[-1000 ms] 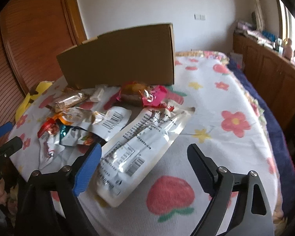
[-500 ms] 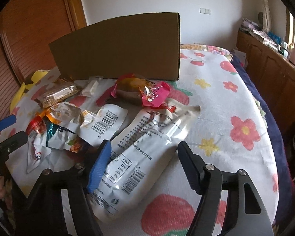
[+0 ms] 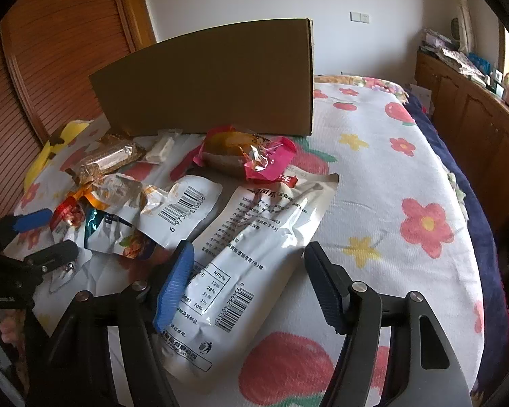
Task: Organize snacks
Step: 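Reach the left gripper to the red-and-white pouch while the right gripper approaches the white barcode pouch, then close the left gripper on the red-and-white pouch while the right gripper grasps the white barcode pouch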
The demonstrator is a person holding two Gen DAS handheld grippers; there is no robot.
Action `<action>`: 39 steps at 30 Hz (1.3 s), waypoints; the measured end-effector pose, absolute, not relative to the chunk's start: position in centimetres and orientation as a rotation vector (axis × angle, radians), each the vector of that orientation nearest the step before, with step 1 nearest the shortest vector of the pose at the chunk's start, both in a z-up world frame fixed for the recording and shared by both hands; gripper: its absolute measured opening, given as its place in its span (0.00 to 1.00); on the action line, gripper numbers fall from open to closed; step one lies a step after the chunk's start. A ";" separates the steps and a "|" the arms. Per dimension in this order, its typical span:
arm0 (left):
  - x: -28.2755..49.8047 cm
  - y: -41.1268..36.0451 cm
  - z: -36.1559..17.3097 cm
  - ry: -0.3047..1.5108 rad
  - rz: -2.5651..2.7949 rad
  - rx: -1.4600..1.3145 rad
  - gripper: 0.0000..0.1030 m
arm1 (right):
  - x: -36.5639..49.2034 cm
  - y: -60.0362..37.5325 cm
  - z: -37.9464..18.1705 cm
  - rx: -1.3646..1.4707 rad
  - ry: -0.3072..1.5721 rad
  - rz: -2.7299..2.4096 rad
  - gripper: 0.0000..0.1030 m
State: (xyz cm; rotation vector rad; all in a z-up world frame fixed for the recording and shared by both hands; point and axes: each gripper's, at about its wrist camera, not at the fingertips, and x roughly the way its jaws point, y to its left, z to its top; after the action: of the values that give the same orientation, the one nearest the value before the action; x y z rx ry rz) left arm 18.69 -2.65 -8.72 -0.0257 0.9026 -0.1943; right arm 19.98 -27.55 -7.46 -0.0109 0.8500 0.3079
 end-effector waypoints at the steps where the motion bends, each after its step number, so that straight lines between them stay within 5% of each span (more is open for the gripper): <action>1: 18.6 -2.7 -8.7 0.902 -0.189 -0.017 0.98 | 20.0 -27.5 -7.5 -0.012 0.849 0.308 0.67; 11: 17.7 -0.7 -8.5 0.928 -0.186 -0.049 0.97 | 19.9 -27.3 -7.4 -0.025 0.843 0.307 0.67; 18: 17.6 -0.9 -8.1 0.905 -0.235 -0.053 0.75 | 20.0 -27.2 -7.4 -0.023 0.850 0.312 0.67; 24: 17.5 -0.6 -7.8 0.889 -0.239 -0.049 0.40 | 19.9 -27.8 -7.3 -0.016 0.871 0.332 0.61; 31: 17.5 -0.8 -7.9 0.886 -0.239 -0.032 0.44 | 20.1 -28.9 -7.1 0.016 0.891 0.347 0.46; 39: 17.0 -0.4 -7.8 0.884 -0.275 -0.049 0.38 | 20.1 -28.7 -6.9 -0.009 0.907 0.330 0.46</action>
State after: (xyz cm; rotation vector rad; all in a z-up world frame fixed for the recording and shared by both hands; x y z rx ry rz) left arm 17.04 -0.43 -7.82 -0.0494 0.8842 -0.2746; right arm 20.08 -28.67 -6.87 -0.0090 0.9070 0.3301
